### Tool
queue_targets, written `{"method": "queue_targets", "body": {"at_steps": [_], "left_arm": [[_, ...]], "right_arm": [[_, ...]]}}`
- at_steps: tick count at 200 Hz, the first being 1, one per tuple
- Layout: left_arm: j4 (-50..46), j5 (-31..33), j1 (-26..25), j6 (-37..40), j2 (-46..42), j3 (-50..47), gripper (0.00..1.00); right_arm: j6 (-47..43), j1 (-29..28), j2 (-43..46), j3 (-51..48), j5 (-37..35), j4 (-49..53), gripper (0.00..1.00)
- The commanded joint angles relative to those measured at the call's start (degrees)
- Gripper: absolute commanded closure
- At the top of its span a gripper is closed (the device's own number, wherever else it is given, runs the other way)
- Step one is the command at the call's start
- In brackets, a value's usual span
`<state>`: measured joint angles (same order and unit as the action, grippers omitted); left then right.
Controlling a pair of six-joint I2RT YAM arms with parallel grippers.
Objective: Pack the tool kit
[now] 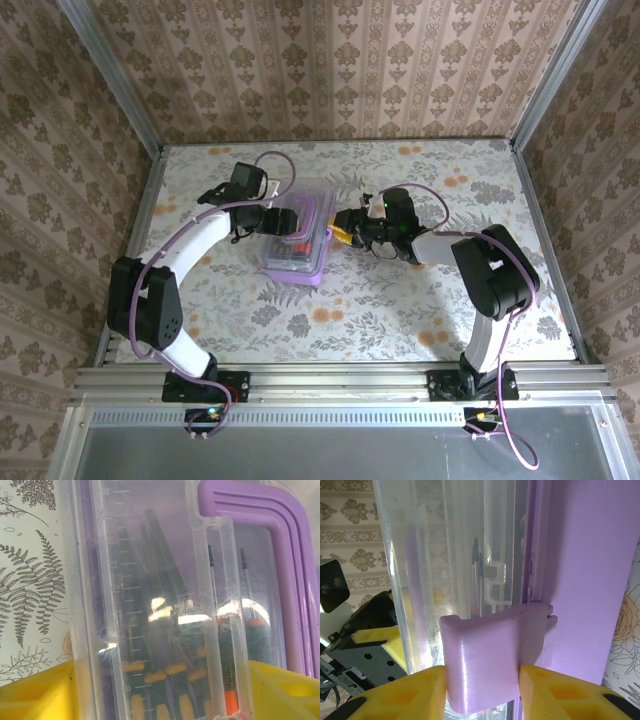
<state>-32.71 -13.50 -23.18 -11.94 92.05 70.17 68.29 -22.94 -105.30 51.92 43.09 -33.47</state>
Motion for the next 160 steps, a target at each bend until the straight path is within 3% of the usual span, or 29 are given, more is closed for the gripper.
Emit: {"method": "queue_targets", "body": {"at_steps": [1,160], "left_arm": [[-9.04,0.67,-0.31,-1.41,5.66,-3.74,0.43],[-7.33,-1.44,-1.56,-2.29,6.92,-4.01,0.44]], "right_arm": [[-2.45,-0.70,-1.49,0.46,-2.33,3.95,0.55],[-3.78,-0.86,-6.57,3.46,1.76,0.30,0.40]]}}
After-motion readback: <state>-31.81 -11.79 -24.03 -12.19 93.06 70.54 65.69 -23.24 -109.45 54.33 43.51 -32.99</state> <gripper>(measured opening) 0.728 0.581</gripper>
